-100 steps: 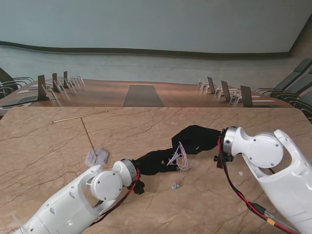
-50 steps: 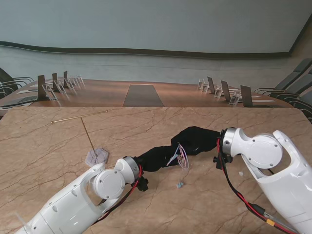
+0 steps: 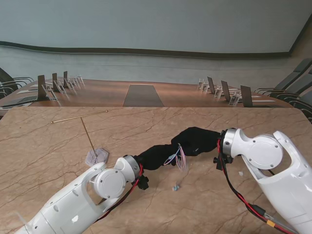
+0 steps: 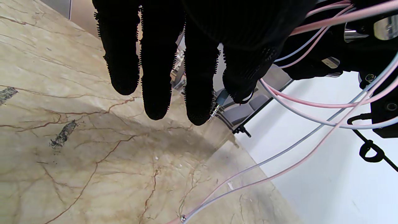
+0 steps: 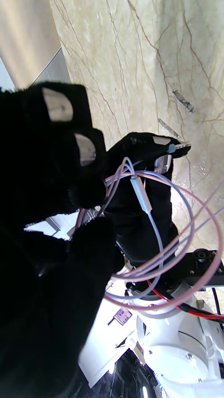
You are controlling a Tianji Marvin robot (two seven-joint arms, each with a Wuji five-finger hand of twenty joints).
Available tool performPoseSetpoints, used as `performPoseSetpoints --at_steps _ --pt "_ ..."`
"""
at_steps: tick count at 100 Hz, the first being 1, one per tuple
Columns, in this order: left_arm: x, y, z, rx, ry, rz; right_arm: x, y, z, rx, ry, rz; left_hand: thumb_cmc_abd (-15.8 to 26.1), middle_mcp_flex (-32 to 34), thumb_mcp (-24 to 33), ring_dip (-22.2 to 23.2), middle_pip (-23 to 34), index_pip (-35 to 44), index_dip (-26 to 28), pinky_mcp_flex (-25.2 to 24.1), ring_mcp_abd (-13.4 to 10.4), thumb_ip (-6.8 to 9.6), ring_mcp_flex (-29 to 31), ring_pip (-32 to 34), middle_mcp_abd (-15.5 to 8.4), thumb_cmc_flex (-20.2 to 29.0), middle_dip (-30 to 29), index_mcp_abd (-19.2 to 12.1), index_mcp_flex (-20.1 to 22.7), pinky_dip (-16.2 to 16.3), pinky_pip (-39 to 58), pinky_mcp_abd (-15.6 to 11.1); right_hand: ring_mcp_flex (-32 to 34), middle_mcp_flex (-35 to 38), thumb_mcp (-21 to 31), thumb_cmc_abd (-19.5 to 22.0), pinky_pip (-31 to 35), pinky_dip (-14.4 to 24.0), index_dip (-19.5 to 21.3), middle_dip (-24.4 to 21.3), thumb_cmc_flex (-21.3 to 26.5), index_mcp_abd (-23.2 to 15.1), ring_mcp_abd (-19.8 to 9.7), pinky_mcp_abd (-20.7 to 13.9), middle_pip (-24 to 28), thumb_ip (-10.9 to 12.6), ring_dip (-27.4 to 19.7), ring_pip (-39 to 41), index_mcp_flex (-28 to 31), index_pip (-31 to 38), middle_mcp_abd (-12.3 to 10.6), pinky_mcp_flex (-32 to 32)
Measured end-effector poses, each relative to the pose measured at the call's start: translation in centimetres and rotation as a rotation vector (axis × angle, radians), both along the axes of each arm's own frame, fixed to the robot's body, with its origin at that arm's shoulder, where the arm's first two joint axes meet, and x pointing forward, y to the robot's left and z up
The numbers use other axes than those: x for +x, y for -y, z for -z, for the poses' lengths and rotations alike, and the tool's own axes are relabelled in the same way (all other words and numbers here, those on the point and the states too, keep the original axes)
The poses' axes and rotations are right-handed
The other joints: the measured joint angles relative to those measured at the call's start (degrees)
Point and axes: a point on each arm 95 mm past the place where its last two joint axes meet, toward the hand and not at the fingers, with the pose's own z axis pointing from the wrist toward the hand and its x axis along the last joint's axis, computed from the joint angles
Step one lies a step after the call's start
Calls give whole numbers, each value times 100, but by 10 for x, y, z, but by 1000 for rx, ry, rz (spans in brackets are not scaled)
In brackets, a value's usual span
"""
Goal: Take the wired earphone off the rack, coil the cable and place them on the table
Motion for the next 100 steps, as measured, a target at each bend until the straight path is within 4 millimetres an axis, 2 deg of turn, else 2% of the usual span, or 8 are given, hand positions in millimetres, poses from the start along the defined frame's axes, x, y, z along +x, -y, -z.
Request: performPoseSetpoints --at_steps 23,100 --pt "2 -3 1 9 -7 -5 0 1 -1 2 10 -8 0 53 43 -9 -5 0 72 22 0 0 29 0 0 0 13 14 1 -52 9 10 0 0 0 0 0 0 0 0 0 0 0 0 0 0 0 0 0 0 0 0" --pt "3 -8 5 66 -35 6 -1 7 -14 18 57 -24 1 53 55 -4 321 -17 571 -20 1 0 29 120 -2 0 571 -1 -16 -131 70 16 0 0 0 0 0 0 -11 0 0 4 1 1 0 0 -1 0 0 -1 1 0"
